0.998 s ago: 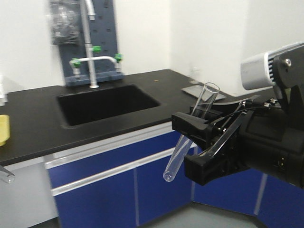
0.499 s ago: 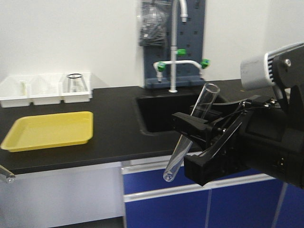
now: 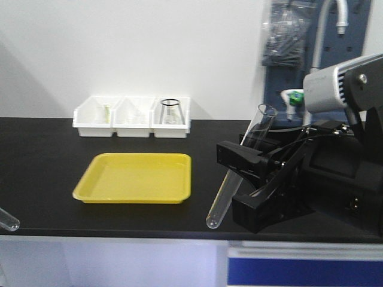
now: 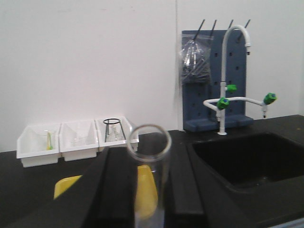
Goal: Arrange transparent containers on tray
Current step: 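Hold both test tubes while the base drives to the yellow tray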
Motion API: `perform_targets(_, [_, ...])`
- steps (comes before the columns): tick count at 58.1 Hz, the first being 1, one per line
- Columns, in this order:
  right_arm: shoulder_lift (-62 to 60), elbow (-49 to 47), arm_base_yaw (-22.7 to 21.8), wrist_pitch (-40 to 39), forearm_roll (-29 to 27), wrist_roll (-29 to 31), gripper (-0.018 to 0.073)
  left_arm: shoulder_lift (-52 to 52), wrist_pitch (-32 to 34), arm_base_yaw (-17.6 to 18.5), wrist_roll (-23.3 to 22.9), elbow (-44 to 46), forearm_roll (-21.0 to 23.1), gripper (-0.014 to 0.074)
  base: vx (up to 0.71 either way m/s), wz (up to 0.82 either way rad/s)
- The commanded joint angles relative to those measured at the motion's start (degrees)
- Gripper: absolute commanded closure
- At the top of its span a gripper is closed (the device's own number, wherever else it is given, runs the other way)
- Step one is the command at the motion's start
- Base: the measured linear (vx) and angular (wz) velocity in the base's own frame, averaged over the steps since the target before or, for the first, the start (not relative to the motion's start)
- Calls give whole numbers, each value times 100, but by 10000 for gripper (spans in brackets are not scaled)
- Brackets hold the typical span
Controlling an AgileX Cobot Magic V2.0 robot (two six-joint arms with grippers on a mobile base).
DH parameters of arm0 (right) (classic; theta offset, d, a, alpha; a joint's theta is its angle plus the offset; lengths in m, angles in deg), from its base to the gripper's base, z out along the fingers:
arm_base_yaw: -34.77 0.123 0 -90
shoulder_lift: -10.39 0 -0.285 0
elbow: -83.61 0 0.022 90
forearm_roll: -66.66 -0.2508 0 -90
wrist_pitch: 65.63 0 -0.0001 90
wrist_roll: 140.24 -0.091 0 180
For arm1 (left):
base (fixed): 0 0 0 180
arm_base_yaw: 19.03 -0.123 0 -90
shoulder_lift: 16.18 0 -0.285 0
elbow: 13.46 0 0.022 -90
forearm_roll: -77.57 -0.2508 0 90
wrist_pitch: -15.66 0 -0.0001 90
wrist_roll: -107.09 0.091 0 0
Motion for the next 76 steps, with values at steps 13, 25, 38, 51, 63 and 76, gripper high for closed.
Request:
perform_targets(13, [-105, -205, -22, -501, 71, 50, 571, 11, 466, -7, -4, 198, 41, 514, 32, 43])
perform_targets(25, [-105, -205, -22, -501, 71, 50, 571, 11, 466, -7, -4, 198, 41, 514, 33, 37])
perform_targets(38, [-105, -205, -22, -501, 71, 50, 571, 11, 466, -7, -4, 198, 41, 514, 34, 24])
perform_targets(51, [-105, -205, -22, -501, 71, 50, 571, 11, 466, -7, -4, 198, 41, 514, 33, 8])
perform_targets(63, [-105, -205, -22, -501, 71, 50, 571, 11, 466, -7, -4, 198, 41, 514, 29, -15])
perform_targets(76, [-105, -205, -22, -501, 71, 50, 571, 11, 466, -7, -4, 198, 41, 514, 21, -27])
